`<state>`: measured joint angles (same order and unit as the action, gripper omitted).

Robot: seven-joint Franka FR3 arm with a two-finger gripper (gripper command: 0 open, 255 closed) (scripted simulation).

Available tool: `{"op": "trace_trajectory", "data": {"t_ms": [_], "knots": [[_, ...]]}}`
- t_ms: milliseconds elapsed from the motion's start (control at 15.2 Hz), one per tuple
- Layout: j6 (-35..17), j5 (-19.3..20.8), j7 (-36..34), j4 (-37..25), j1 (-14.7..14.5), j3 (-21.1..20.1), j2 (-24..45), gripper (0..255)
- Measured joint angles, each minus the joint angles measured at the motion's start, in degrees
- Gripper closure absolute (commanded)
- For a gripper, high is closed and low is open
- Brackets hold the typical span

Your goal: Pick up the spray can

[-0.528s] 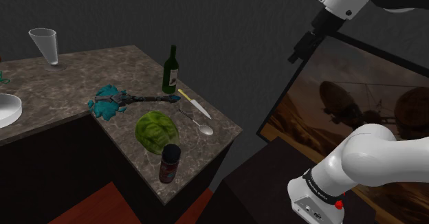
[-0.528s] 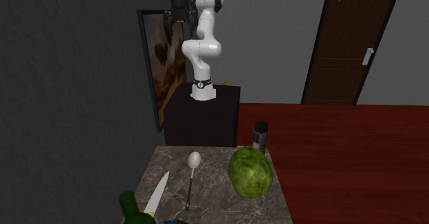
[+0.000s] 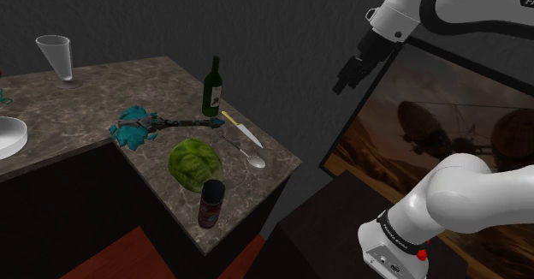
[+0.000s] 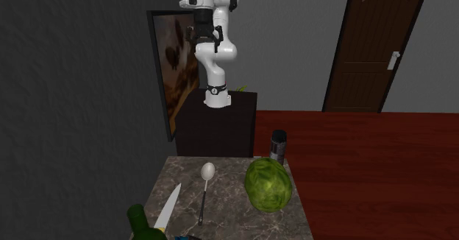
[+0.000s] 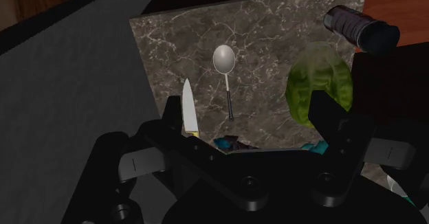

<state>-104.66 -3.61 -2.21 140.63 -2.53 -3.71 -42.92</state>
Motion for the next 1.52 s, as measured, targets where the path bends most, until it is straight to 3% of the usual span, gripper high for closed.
{"op": "trace_trajectory", "data": {"t_ms": [528, 924, 1518], "knots": [[-10.7, -5.1, -7.4, 3.7, -2.9, -6.6, 9.0, 0], [-19.0, -7.7, -12.8, 2.9, -4.6, -11.6, 19.2, 0], [-30.7, -7.5, -21.8, -2.3, -6.5, -18.0, 37.4, 0]]}}
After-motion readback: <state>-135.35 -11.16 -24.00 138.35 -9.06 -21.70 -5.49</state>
